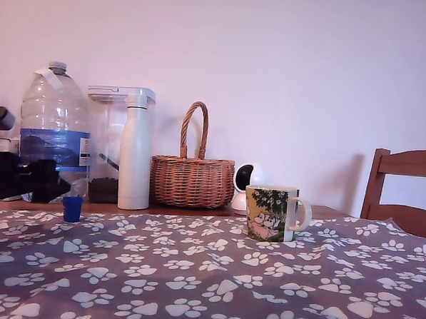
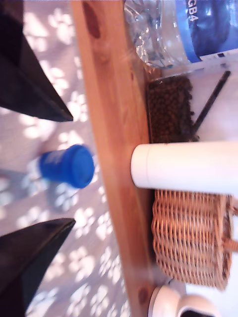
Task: Pick up the coffee capsules from the table one by one and drop them inside the nearest coffee cup
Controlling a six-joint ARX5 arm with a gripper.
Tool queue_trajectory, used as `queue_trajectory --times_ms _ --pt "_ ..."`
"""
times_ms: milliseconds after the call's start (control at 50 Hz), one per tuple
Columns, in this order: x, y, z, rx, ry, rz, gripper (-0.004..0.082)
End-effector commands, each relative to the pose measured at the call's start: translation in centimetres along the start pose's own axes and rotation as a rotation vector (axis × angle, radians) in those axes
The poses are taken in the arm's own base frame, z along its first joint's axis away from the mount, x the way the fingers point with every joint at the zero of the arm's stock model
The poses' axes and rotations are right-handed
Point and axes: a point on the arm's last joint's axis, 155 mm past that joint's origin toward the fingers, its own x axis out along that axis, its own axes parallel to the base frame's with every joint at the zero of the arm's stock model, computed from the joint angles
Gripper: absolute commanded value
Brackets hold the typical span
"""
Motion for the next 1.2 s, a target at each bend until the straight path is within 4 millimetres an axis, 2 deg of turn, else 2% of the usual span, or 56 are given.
queue_trajectory --times_ms 0,360,600,1180 --pt "-0.6 -0.7 0.1 0.004 -0.009 -0.015 0.0556" --pt "-2.2 -1.5 -2.4 0.008 0.046 -0.017 0.0556" --pt "-2.2 -1.2 -2.6 0.006 0.054 -0.001 0.0555" --pt "0.7 -0.5 -2.1 0.028 0.099 0.016 0.0554"
